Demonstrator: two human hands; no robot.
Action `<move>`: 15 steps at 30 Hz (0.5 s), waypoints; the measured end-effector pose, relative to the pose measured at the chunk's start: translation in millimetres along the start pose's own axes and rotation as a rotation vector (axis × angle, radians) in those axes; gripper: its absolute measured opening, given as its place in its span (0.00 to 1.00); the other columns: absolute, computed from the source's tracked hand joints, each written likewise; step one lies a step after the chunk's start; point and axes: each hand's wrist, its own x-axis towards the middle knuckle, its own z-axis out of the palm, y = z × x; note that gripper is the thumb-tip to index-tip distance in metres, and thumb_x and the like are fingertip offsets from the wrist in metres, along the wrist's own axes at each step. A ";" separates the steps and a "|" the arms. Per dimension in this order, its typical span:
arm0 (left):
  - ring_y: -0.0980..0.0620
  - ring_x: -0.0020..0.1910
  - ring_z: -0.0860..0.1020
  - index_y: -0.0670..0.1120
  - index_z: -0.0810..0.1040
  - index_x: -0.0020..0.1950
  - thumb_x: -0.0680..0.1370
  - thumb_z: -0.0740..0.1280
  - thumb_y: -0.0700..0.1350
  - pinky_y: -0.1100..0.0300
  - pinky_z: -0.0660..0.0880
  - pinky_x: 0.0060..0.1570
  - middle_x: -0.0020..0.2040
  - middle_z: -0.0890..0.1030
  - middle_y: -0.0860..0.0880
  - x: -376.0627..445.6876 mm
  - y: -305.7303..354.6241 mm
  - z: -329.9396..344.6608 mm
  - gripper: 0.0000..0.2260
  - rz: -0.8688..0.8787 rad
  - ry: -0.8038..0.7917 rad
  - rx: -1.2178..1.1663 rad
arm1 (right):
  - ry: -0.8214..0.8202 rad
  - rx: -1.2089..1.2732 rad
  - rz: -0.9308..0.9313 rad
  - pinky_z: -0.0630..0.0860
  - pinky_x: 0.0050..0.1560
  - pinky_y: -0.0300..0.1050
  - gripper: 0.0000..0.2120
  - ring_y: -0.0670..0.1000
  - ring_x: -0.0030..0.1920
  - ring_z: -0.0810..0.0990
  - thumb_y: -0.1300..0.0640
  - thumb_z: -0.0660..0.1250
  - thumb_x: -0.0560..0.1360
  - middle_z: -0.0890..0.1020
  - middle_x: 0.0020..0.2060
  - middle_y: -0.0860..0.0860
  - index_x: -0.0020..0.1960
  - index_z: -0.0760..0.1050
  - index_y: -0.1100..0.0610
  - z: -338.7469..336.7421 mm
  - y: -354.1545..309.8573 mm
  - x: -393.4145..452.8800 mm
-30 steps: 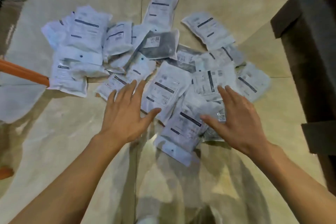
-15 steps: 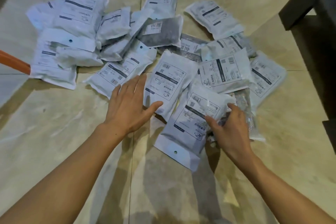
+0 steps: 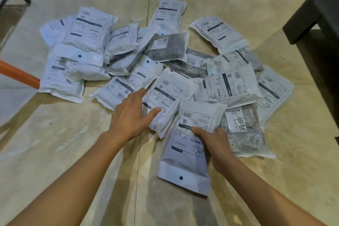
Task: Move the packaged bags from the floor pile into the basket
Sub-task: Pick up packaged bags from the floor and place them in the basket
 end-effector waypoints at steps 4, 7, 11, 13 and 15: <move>0.42 0.73 0.73 0.45 0.66 0.79 0.81 0.69 0.59 0.54 0.69 0.63 0.75 0.74 0.45 34.6 10.7 9.3 0.31 -0.096 -0.093 -0.287 | -0.018 0.101 -0.053 0.86 0.43 0.50 0.16 0.55 0.46 0.89 0.61 0.76 0.75 0.89 0.49 0.55 0.62 0.79 0.57 -17.5 -11.3 2.0; 0.41 0.67 0.77 0.45 0.68 0.74 0.78 0.72 0.58 0.55 0.71 0.60 0.70 0.78 0.45 60.9 19.6 19.0 0.31 -0.175 -0.113 -0.350 | -0.037 0.188 -0.072 0.86 0.45 0.54 0.18 0.58 0.46 0.89 0.63 0.76 0.75 0.89 0.49 0.57 0.63 0.77 0.59 -27.8 -23.9 4.6; 0.42 0.65 0.78 0.45 0.68 0.73 0.70 0.77 0.65 0.45 0.76 0.65 0.68 0.79 0.46 83.1 21.2 29.4 0.41 -0.299 -0.084 -0.444 | -0.108 0.261 -0.092 0.85 0.48 0.56 0.17 0.60 0.49 0.89 0.66 0.73 0.76 0.89 0.51 0.57 0.63 0.77 0.59 -35.5 -38.0 8.3; 0.42 0.65 0.78 0.44 0.67 0.73 0.64 0.81 0.67 0.45 0.77 0.63 0.66 0.79 0.45 90.6 24.0 32.4 0.47 -0.310 -0.055 -0.423 | -0.131 0.298 -0.088 0.86 0.47 0.56 0.18 0.61 0.50 0.89 0.67 0.73 0.75 0.89 0.52 0.58 0.64 0.77 0.59 -35.6 -41.6 9.9; 0.44 0.60 0.80 0.44 0.69 0.69 0.58 0.82 0.68 0.47 0.79 0.59 0.61 0.80 0.47 96.2 21.9 36.3 0.49 -0.308 -0.085 -0.387 | -0.148 0.306 -0.094 0.86 0.47 0.58 0.20 0.63 0.50 0.88 0.67 0.73 0.75 0.88 0.52 0.59 0.65 0.77 0.59 -34.3 -45.1 11.7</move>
